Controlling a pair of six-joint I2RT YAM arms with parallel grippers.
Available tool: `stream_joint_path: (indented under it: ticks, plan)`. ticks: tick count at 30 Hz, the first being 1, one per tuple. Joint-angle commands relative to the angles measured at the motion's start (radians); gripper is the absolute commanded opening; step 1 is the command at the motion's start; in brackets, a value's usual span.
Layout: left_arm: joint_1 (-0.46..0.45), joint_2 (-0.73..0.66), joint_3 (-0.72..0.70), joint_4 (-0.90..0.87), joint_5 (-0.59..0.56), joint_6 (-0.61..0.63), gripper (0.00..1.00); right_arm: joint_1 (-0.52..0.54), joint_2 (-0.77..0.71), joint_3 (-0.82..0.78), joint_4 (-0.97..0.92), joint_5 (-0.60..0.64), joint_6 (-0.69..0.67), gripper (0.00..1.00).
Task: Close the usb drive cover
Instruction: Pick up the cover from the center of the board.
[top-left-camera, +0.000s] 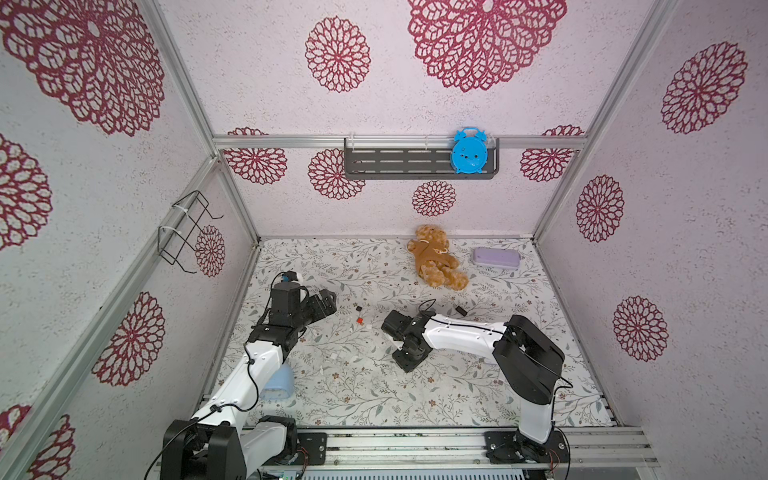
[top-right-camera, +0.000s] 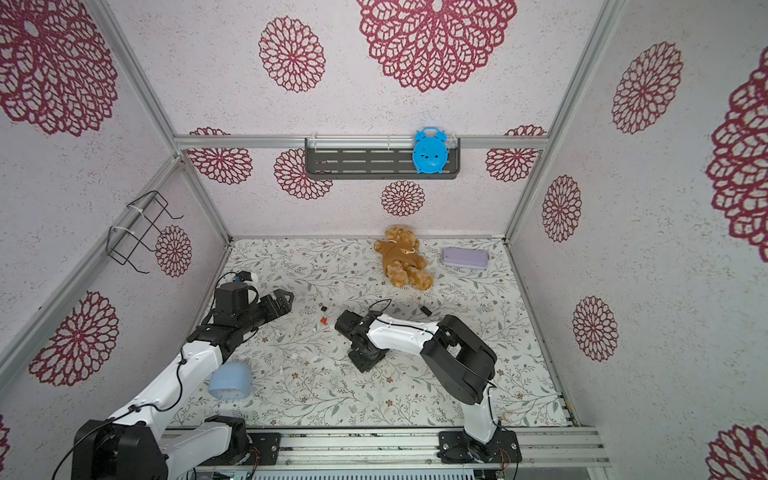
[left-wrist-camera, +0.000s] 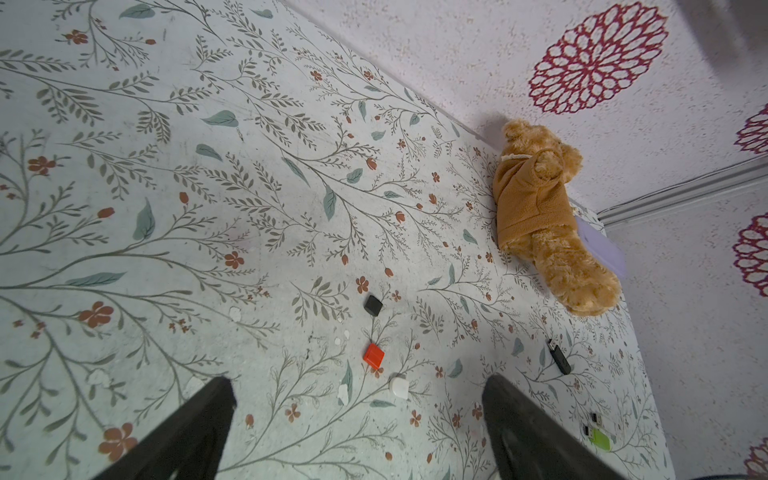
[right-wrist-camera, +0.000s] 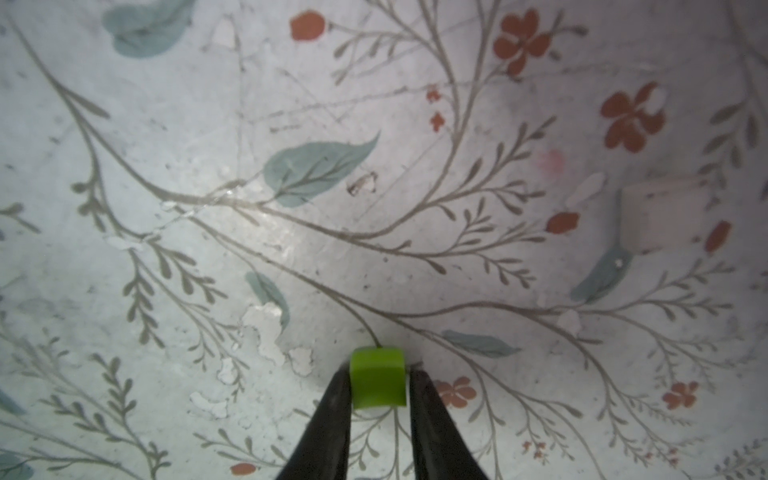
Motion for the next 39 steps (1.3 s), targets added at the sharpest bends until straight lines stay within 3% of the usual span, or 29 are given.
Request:
stream_joint_path:
  ticks: [1, 22, 27, 30, 34, 39]
  plan:
    - [-0.007, -0.001, 0.009, 0.0, -0.001, 0.015, 0.97, 0.005, 0.006, -0.001, -0.001, 0.012, 0.018, 0.27]
    - [-0.007, 0.017, 0.012, 0.0, 0.047, 0.011, 0.97, 0.005, -0.065, -0.039, 0.062, 0.024, -0.003, 0.22]
    - [-0.007, 0.031, 0.015, -0.002, 0.117, 0.021, 0.97, 0.005, -0.189, -0.107, 0.213, 0.017, -0.114, 0.21]
    - [-0.007, 0.054, 0.013, 0.003, 0.199, 0.019, 0.97, 0.002, -0.28, -0.178, 0.329, 0.055, -0.238, 0.21]
    - [-0.012, 0.08, 0.002, 0.021, 0.265, 0.001, 0.97, -0.02, -0.356, -0.274, 0.452, -0.007, -0.445, 0.21]
    - [-0.015, 0.073, -0.017, 0.034, 0.249, -0.005, 0.97, -0.042, -0.304, -0.255, 0.377, -0.121, -0.562, 0.21]
